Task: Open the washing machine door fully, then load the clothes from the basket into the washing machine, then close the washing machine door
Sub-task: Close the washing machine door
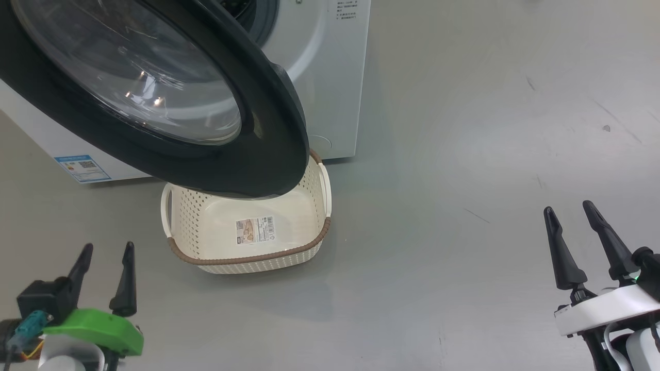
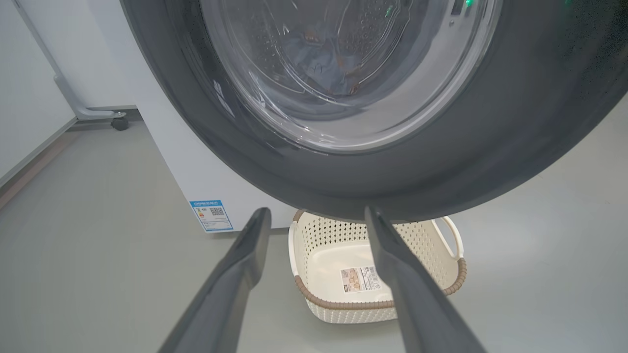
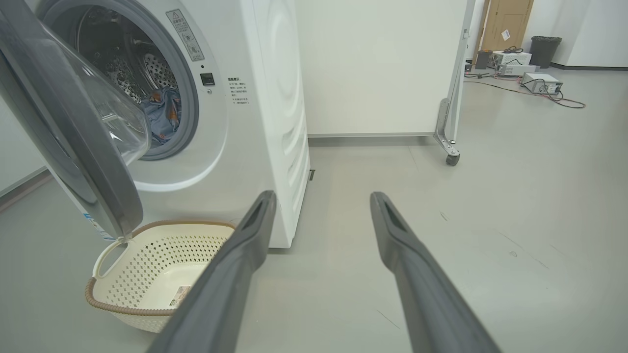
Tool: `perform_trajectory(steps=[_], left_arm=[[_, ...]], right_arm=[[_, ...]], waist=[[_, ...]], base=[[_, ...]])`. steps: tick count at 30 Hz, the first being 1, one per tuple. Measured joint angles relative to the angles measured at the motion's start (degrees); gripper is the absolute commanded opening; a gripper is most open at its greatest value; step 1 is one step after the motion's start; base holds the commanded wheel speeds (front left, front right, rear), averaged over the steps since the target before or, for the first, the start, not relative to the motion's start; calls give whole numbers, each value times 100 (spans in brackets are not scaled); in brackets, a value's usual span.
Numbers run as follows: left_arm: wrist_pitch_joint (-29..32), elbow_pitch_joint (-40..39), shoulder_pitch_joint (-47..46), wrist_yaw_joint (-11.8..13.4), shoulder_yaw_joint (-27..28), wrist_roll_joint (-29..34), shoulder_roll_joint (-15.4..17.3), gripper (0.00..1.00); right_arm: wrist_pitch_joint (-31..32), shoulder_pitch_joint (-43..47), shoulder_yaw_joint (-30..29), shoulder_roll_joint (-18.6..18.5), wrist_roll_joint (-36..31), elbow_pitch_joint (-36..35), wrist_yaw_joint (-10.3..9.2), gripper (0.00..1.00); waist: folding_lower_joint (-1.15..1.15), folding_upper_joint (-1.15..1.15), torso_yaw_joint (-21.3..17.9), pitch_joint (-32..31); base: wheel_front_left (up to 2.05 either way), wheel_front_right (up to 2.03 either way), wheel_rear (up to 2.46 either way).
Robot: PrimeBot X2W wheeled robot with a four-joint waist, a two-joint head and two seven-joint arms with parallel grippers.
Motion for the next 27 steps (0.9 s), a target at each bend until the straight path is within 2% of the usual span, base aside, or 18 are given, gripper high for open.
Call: perform_trajectory(steps=[6, 13, 27], left_arm=[[0, -474, -85, 159, 569, 318, -264, 100], [0, -617, -55, 162, 856, 603, -552, 100], [0, -693, 181, 100, 1273, 1048, -922, 100]], right_arm=[[0, 1, -32, 15, 1, 4, 0, 100], [0, 1, -31, 33, 1, 4, 0, 100], [0, -1, -31, 38, 0, 3, 0, 100]], waist=[[0, 0, 15, 20], [0, 0, 19, 27], [0, 0, 25, 60]], base=[[0, 0, 0], [0, 0, 0], [0, 0, 0]])
